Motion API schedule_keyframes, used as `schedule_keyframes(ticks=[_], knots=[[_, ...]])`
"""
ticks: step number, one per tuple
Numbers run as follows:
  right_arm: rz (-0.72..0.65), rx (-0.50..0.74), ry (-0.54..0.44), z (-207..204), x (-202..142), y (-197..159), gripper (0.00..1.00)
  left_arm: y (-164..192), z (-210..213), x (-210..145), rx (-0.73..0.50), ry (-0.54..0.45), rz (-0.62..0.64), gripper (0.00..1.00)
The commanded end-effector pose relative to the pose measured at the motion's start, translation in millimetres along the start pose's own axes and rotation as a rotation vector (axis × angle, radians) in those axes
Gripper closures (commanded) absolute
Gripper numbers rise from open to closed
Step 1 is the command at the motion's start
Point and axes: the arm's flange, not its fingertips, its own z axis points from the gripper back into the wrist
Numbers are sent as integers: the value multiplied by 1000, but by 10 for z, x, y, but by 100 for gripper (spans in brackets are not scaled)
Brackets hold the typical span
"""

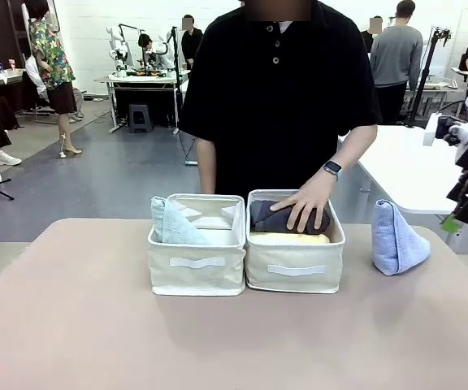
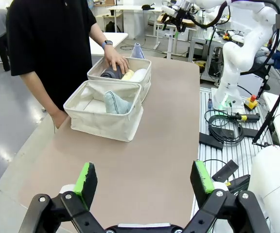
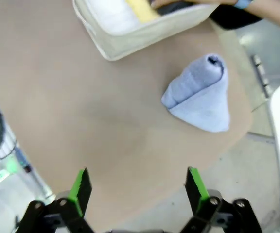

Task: Sort the towels based on their folding style.
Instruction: Pick up another triangle-folded towel from the table and place it in the left Fabric basket.

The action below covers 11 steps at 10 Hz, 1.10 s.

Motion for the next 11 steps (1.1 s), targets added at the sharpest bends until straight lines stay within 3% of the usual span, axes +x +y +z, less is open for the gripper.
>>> schedule_keyframes(ticks=[1,7,9,11], knots=[[6,-8,13,151,-59,70,0,-1,14,2,2,-19,-19,0],[-5,-21,12,166,-38,67,0,-1,14,2,2,-19,-19,0],[296,-51,13,82,328,-98,0,-1,14,2,2,-19,-19,0],[582,-75,75,-198,626,-423,0,-1,14,2,2,-19,-19,0]])
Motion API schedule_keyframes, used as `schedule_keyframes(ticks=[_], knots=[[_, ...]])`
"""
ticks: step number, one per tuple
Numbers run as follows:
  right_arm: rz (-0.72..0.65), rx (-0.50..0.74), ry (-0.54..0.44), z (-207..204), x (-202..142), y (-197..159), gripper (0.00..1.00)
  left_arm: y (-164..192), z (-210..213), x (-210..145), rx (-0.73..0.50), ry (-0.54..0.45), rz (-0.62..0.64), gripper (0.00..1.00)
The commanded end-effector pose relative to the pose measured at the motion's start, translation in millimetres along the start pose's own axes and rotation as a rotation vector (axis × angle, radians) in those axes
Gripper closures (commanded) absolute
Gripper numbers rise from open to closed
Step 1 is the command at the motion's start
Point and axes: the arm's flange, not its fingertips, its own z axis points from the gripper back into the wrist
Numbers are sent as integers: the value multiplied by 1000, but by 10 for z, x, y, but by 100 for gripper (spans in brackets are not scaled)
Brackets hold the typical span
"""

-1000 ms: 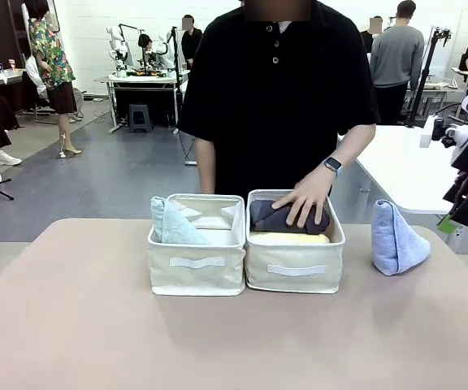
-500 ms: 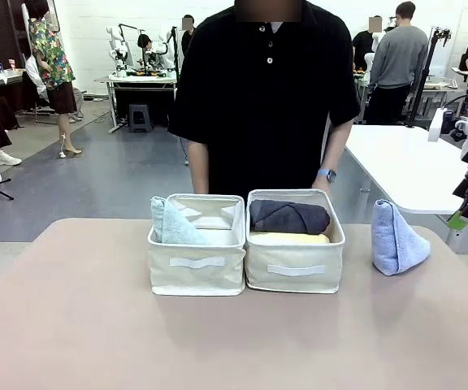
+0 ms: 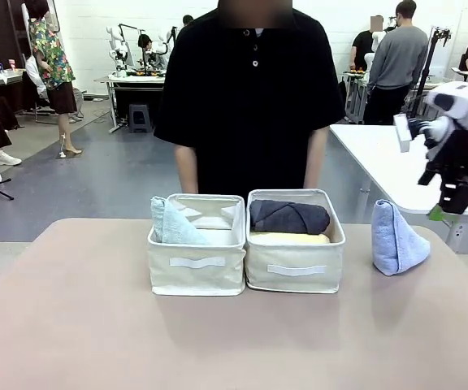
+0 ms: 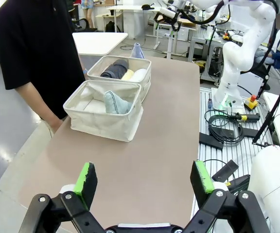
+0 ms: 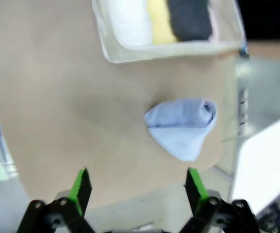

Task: Sort the towels based on their folding style.
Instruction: Pick up another triangle-folded towel from the table and place it in the left Fabric basket.

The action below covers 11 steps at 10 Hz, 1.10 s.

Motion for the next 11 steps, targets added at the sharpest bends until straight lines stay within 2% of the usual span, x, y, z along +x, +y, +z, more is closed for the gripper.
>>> schedule_keyframes(ticks=[1,3,4,5,6,7,11], knots=[[237,-16,70,-295,-10,-488,0,-1,15,0,2,-20,-19,0],[341,39,117,-551,-17,-721,0,-1,15,0,2,-20,-19,0],[351,52,81,-597,-15,-767,0,-1,15,0,2,-20,-19,0],[323,54,56,-594,2,-766,0,-1,15,0,2,-20,-19,0],[168,43,109,-524,46,-686,0,-1,15,0,2,-20,-19,0],[336,71,92,-666,-6,-751,0,-1,15,0,2,-20,-19,0],[310,63,104,-624,31,-758,0,-1,15,0,2,-20,-19,0]])
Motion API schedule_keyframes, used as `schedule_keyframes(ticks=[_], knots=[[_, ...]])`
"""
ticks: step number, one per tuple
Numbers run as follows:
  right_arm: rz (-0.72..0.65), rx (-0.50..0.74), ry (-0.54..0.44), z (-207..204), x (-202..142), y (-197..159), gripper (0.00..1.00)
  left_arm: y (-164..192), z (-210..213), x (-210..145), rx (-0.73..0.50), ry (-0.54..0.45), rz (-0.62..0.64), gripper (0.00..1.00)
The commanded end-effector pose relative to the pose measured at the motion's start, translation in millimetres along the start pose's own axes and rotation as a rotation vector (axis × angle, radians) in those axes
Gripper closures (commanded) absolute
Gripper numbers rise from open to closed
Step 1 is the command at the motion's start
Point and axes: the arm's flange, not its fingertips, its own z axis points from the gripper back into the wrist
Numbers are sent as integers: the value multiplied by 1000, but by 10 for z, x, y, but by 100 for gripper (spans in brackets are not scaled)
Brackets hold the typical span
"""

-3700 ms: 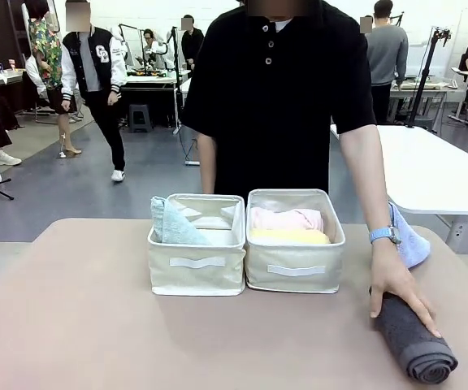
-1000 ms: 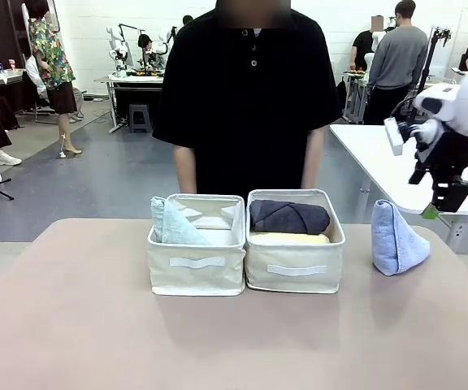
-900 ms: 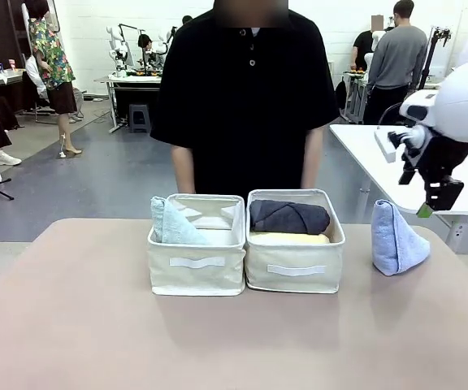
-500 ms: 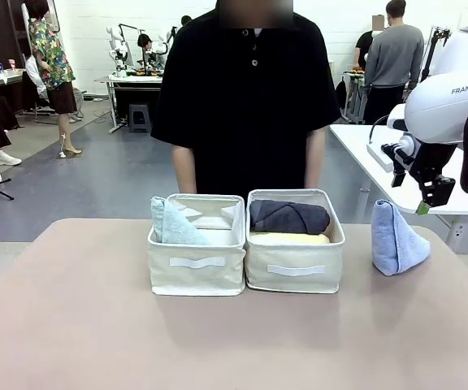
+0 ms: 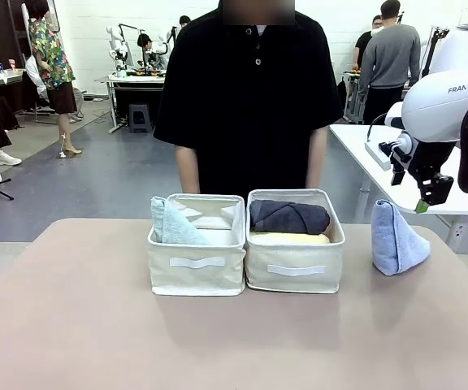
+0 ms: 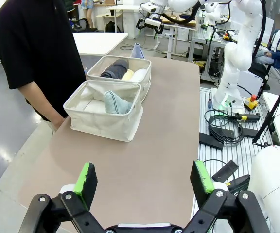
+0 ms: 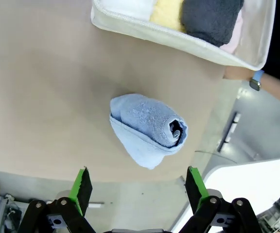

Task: Sort the towels based on their folding style.
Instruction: Pick up another triangle-folded towel from the table and place it in the left Fabric basket.

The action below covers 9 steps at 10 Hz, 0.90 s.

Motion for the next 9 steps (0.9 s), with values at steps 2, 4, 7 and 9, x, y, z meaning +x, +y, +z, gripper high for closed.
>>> schedule_keyframes(ticks=[2,4,7,9], knots=[[20,69,-72,-135,-174,-198,0,-2,14,1,2,-20,-19,0],[41,101,-114,-228,-356,-398,0,-2,14,1,2,-20,-19,0],[25,149,-201,-459,-593,-665,0,-2,14,1,2,-20,-19,0],[-7,191,-234,-630,-638,-797,0,-2,14,1,2,-20,-19,0]])
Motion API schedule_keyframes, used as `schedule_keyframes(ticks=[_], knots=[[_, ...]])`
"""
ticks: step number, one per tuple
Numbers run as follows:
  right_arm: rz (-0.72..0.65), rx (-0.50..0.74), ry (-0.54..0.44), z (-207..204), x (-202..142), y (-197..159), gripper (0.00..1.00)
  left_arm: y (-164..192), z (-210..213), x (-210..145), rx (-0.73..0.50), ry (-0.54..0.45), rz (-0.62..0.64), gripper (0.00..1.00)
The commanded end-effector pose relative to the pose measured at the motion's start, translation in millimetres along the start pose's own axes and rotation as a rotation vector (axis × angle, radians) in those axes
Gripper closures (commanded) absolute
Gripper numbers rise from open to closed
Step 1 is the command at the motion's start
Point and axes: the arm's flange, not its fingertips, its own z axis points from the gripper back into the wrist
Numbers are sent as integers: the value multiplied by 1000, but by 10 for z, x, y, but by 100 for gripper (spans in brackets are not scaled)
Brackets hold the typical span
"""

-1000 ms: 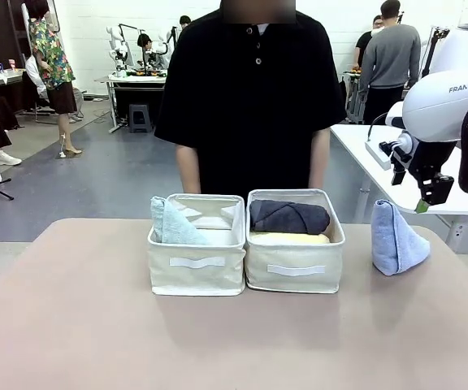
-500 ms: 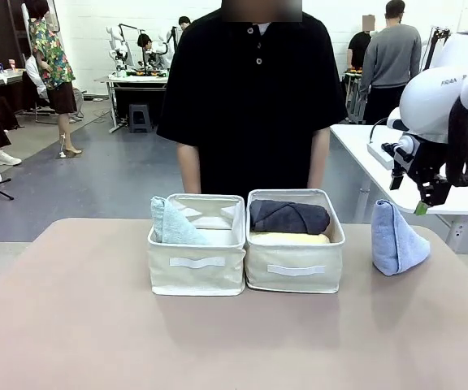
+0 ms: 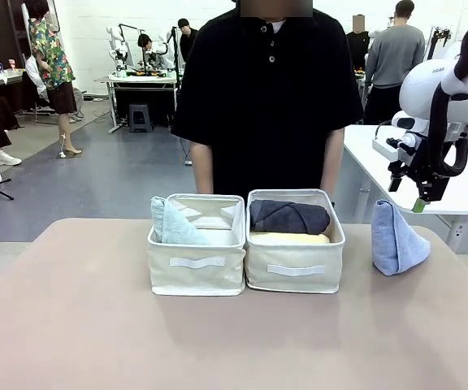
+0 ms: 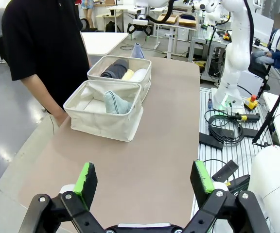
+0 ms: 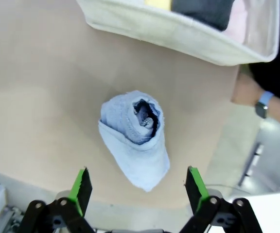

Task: Sort the towels based on their folding style.
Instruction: Pick up another triangle-folded towel from the table and place it in the left Fabric basket.

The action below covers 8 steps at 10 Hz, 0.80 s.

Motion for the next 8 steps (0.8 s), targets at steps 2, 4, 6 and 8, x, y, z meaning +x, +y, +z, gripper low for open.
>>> schedule_keyframes(ticks=[2,4,6,8], knots=[[-28,72,-70,-158,-34,-280,0,-2,12,4,1,-20,-20,0],[-39,106,-96,-277,-51,-368,0,-2,12,4,1,-20,-20,0],[-52,142,-110,-410,-46,-424,0,-2,12,4,1,-20,-20,0],[-61,177,-149,-543,-31,-469,0,-2,12,4,1,-20,-20,0]])
